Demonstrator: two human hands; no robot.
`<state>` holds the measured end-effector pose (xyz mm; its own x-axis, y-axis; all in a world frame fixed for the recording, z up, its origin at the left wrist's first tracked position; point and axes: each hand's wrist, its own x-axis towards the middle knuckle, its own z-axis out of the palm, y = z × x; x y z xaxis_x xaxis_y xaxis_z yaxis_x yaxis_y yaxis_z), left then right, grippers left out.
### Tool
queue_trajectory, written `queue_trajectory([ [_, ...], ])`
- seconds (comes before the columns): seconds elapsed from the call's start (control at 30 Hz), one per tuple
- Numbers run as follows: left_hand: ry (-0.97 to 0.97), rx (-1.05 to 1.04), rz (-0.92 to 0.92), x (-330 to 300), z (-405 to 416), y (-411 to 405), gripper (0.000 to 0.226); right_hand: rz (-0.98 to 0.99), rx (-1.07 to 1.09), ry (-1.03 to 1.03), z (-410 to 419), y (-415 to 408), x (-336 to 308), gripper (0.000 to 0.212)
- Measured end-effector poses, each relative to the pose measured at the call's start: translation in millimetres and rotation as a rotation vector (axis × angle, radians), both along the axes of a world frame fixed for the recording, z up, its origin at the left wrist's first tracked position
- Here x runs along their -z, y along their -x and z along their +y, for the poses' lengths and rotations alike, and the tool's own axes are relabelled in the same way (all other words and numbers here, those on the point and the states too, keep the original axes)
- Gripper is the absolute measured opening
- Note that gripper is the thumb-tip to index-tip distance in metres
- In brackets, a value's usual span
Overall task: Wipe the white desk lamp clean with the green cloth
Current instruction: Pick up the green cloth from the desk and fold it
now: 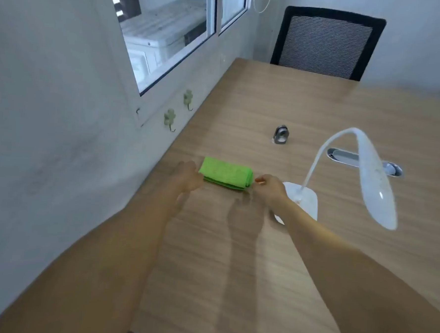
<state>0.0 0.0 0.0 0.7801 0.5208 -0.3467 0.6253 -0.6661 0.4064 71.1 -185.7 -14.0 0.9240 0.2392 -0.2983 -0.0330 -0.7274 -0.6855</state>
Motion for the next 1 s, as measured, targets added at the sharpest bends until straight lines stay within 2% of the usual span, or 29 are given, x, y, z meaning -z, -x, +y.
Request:
queue_trajectory([
  [0.1,0.112,-0.112,-0.056,16,11,-13,0.05,0.042,0.119,-0.08,17,-19,9,0.033],
  [0.23,0.226,-0.196,-0.13,36,19,-35,0.053,0.115,0.202,-0.073,33,-38,21,0.049],
  [0.33,0.285,-0.247,-0.175,41,16,-48,0.051,0.134,0.235,-0.053,37,-45,28,0.042],
  [0.4,0.301,-0.281,-0.196,43,14,-54,0.049,0.143,0.236,-0.053,39,-50,37,0.017],
  [0.43,0.306,-0.3,-0.205,45,14,-56,0.048,0.147,0.236,-0.06,40,-52,40,0.012],
  [0.5,0.324,-0.331,-0.214,50,15,-58,0.042,0.178,0.258,-0.073,41,-55,46,0.013],
  [0.6,0.383,-0.384,-0.21,54,15,-57,0.038,0.21,0.292,-0.097,42,-55,48,0.028],
  [0.7,0.455,-0.448,-0.212,55,13,-54,0.043,0.249,0.316,-0.13,41,-51,47,0.016],
  [0.83,0.596,-0.456,-0.175,47,17,-44,0.052,0.296,0.351,-0.22,35,-43,43,0.028],
  [0.87,0.633,-0.447,-0.166,47,19,-42,0.048,0.32,0.36,-0.249,34,-40,40,0.028],
  [0.93,0.663,-0.416,-0.136,40,17,-34,0.024,0.346,0.357,-0.286,29,-33,31,0.024],
  [1.0,0.718,-0.401,-0.154,35,15,-25,0.025,0.334,0.346,-0.315,23,-24,21,0.017],
])
